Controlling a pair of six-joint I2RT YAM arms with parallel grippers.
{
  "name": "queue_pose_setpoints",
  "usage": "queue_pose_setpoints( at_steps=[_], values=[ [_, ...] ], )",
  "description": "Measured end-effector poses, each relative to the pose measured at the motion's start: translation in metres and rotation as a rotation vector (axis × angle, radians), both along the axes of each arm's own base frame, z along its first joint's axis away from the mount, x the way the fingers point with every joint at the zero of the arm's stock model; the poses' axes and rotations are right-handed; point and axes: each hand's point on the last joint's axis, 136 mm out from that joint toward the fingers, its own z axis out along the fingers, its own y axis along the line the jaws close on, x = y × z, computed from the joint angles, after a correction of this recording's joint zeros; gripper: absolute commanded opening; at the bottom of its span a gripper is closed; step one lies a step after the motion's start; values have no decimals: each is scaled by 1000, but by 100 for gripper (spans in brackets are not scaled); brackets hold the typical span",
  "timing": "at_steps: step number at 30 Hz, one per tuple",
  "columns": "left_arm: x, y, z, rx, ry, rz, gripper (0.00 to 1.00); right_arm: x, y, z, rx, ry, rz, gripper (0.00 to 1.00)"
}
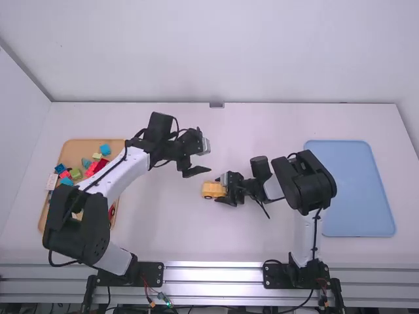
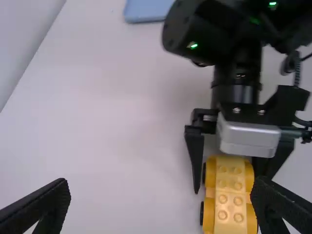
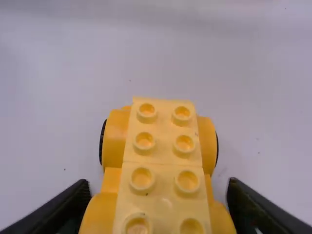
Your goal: Assemble lego blocks to make yellow taxi
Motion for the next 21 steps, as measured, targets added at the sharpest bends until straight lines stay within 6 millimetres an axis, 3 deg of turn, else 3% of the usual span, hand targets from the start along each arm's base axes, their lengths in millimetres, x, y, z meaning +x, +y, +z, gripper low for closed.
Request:
queue_pose_setpoints(
  at_steps=[1,4,9,13,18,21],
  values=[
    [6,6,2,8,35,88,99,0,0,0,0,9,-4,93],
    [17,21,2,30,107,272,99,1,-2,-1,-5,40,-24,99],
    [35,58,10,61,150,608,99,2,-15,-2,-99,141,-109,99],
    [42,76,17,53,154,770,99,-2,-28,4,-196,174,-149,99],
    [51,108,25,13,171,997,99,-7,-51,21,-373,188,-222,99],
    [51,135,25,-10,204,1142,99,1,-65,36,-457,141,-281,99]
  ],
)
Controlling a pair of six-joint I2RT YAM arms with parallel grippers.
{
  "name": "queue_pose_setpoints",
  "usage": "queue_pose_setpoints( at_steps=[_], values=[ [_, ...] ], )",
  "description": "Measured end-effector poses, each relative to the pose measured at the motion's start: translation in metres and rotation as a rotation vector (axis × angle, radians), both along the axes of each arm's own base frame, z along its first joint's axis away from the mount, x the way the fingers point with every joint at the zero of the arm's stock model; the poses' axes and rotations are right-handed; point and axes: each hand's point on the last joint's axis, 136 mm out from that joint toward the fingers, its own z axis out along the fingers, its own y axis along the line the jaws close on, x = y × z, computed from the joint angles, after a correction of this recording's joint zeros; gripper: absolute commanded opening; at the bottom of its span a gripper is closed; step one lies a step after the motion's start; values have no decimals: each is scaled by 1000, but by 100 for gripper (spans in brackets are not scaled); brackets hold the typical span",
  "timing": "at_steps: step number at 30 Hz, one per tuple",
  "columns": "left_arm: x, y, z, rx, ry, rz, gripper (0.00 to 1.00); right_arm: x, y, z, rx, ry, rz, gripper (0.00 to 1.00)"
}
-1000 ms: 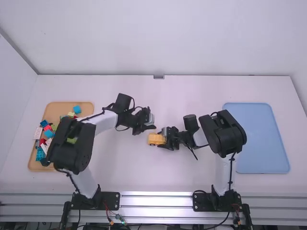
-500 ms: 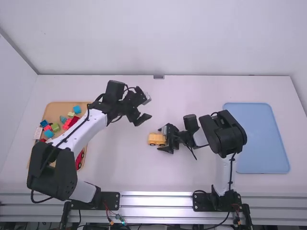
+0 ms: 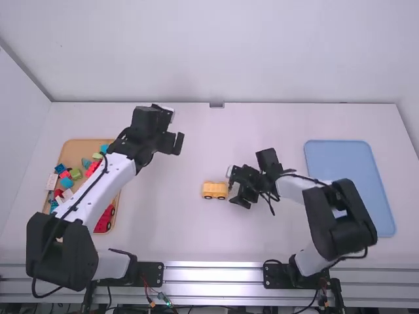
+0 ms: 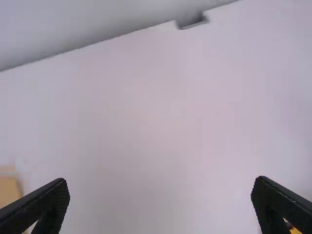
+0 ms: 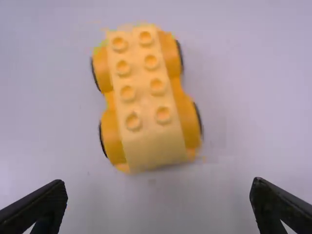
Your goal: Assemble lego blocks to make yellow taxi
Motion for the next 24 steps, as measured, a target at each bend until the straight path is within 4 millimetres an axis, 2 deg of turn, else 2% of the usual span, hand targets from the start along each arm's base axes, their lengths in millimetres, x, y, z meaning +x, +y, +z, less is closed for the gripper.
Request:
queue_pose_setpoints(
  at_steps=[2,4,6,8,9,14,18,20,21,24],
  values=[
    [-3,25,-3,-21,28,132,99,13,-11,16,-63,-79,-43,99],
    [-7,41,-7,-34,55,217,99,21,-16,25,-87,-124,-77,99],
    [-21,79,-19,-59,125,406,99,39,-26,45,-115,-213,-166,99],
    [-30,98,-26,-68,161,491,99,48,-30,54,-124,-251,-216,99],
    [-42,117,-32,-86,203,581,99,54,-34,61,-129,-279,-259,98],
    [-78,167,-49,-175,330,741,99,71,-40,79,-121,-352,-342,99],
    [-93,182,-55,-201,385,745,99,79,-40,86,-107,-390,-365,99],
    [-104,190,-64,-198,439,731,99,82,-37,90,-98,-412,-368,99],
    [-108,194,-75,-190,486,705,99,83,-33,94,-88,-429,-363,99],
    [-110,196,-90,-174,535,664,98,85,-28,98,-76,-448,-354,99]
  ],
)
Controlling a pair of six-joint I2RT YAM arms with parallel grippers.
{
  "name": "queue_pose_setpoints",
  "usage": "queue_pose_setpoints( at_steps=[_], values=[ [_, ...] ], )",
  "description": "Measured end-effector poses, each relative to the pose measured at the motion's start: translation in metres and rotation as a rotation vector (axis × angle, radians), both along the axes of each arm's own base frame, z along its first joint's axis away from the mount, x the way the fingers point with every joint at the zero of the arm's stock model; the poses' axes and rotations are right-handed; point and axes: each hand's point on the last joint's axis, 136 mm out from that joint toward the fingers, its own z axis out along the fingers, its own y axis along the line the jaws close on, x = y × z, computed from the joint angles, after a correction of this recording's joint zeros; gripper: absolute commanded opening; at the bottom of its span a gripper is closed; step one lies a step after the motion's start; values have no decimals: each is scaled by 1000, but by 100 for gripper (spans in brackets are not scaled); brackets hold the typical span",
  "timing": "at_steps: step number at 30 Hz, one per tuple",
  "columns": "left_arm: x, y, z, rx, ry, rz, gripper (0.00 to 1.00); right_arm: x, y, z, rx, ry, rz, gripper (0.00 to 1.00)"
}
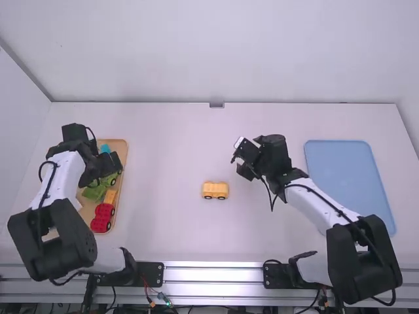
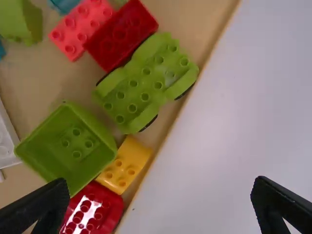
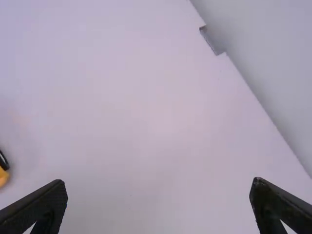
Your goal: Assemble lego blocks to make yellow taxi
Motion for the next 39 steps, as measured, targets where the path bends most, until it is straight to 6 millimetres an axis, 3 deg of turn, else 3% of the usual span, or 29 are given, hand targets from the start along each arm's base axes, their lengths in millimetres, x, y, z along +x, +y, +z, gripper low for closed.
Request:
queue_pose_setpoints(
  at_steps=[3,8,17,39],
  values=[
    [1,-3,-21,-19,54,-73,77,3,4,5,10,-25,7,99],
    [-9,-8,-42,-40,113,-123,69,4,4,7,12,-33,6,99],
    [-26,-13,-75,-47,141,-114,74,6,5,10,17,-47,6,99],
    [-51,11,-94,93,216,-82,64,12,7,19,63,-71,-20,99]
  ],
)
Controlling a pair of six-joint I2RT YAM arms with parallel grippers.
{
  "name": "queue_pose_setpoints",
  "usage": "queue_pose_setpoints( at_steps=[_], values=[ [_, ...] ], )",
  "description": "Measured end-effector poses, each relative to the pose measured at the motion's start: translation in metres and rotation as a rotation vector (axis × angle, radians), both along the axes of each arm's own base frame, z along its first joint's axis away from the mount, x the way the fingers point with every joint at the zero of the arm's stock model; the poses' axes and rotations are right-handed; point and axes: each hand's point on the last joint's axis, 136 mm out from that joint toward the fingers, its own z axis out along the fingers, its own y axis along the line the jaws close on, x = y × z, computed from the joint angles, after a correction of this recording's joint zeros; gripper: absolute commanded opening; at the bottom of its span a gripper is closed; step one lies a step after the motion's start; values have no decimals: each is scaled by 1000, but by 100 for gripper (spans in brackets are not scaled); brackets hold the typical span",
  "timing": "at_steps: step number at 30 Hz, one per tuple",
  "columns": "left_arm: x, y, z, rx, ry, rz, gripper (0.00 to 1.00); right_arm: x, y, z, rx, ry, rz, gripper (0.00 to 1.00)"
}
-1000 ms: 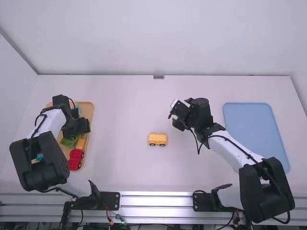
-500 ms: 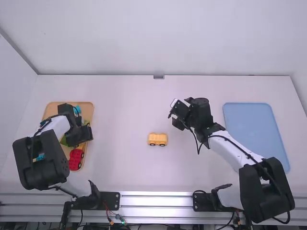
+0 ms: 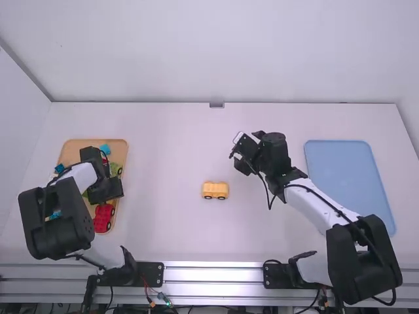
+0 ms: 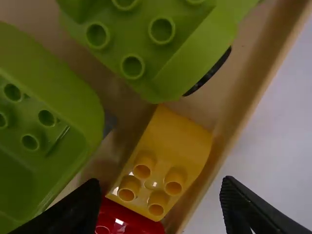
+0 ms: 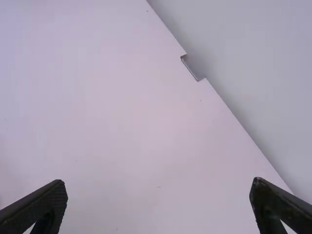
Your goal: Assemble lego blocks to make yellow taxi
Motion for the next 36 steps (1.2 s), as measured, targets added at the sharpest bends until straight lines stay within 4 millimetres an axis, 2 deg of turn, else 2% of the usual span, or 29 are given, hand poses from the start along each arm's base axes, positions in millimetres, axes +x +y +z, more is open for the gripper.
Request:
queue_pose_setpoints(
  at_steps=[9,13,23,29,31,32,36],
  values=[
    [-3,0,-1,4,11,-10,59,1,0,2,3,-9,0,99],
    [-1,0,-1,7,6,-14,66,2,1,4,6,-17,-1,99],
    [1,0,-2,-47,-27,-28,55,3,1,5,9,-21,-1,99],
    [0,1,-2,-102,-57,-19,61,4,1,6,13,-27,-2,99],
    [1,2,-2,-108,-66,-28,67,4,1,6,13,-27,-2,99],
    [2,3,-2,-106,-70,-33,73,4,1,6,13,-27,-3,99],
    [3,3,-2,-108,-74,-41,78,4,1,6,12,-28,-5,99]
  ],
)
